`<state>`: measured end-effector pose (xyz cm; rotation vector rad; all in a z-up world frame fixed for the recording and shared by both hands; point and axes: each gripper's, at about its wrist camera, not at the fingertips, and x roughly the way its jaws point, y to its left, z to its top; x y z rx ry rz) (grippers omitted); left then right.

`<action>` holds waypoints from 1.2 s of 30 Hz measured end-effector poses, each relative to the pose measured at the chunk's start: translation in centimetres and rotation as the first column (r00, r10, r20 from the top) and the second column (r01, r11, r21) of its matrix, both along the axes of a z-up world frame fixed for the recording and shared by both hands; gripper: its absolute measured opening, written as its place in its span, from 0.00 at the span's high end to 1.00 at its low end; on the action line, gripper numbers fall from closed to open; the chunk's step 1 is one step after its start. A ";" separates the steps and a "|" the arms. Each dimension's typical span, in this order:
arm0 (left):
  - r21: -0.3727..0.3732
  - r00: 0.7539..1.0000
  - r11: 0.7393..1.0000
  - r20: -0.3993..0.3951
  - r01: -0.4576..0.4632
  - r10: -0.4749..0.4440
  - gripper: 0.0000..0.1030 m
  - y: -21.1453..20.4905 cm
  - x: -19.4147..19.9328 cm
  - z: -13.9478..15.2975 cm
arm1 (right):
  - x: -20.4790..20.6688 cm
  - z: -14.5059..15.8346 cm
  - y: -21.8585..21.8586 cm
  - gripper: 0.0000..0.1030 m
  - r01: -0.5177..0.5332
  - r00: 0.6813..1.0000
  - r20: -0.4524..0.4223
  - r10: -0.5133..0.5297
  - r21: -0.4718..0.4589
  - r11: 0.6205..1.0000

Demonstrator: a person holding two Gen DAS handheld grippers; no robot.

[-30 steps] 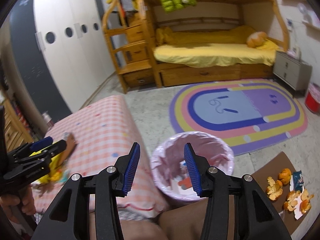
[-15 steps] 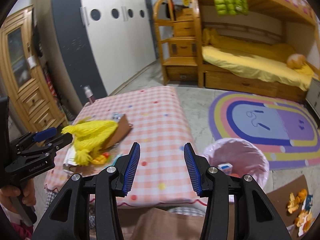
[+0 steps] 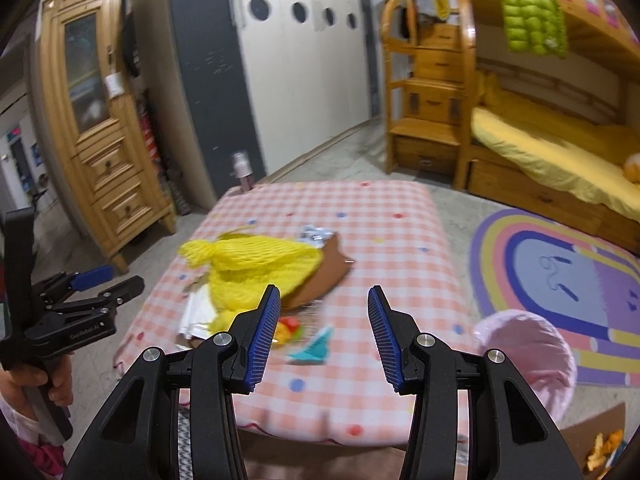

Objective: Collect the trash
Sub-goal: 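Move both tools back over the table and grasp the yellow foam net with the right tool, then grasp the white paper roll with the left tool while the right tool holds the yellow net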

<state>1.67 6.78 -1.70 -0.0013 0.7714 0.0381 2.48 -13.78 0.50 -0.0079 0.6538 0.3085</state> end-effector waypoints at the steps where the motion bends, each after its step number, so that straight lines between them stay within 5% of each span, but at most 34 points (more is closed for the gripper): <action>1: 0.000 1.000 1.000 -0.002 -0.007 0.007 0.33 0.4 0.0 -0.1 | 0.3 -0.2 0.8 0.54 -0.021 1.000 -0.009 0.021 -0.010 1.000; 10: -0.029 0.998 0.998 -0.040 -0.057 0.055 0.33 2.6 1.1 -1.8 | 2.6 -3.5 6.0 0.54 -0.107 0.991 -0.094 0.099 -0.084 0.991; 14: -0.044 0.996 0.996 -0.055 -0.074 0.072 0.33 3.3 1.8 -2.5 | 3.5 -4.6 7.5 0.39 -0.146 0.983 -0.123 0.136 -0.076 0.986; 22: -0.075 0.992 0.993 -0.093 -0.088 0.080 0.33 4.1 2.7 -3.8 | 6.1 -6.9 9.4 0.40 -0.148 0.973 -0.194 0.126 -0.105 0.983; 26: -0.082 0.992 0.993 -0.102 -0.089 0.080 0.33 4.2 2.4 -3.9 | 6.5 -7.7 10.0 0.50 -0.155 0.966 -0.227 0.120 -0.141 0.978; 30: -0.089 0.992 0.992 -0.102 -0.087 0.078 0.33 4.1 2.0 -3.7 | 6.6 -7.5 9.7 0.79 -0.137 0.972 -0.213 0.103 -0.149 0.979; 36: -0.086 0.995 0.995 -0.087 -0.046 0.039 0.26 2.5 1.3 -2.9 | 5.2 -2.6 7.0 0.83 -0.064 0.998 -0.025 0.063 -0.058 0.996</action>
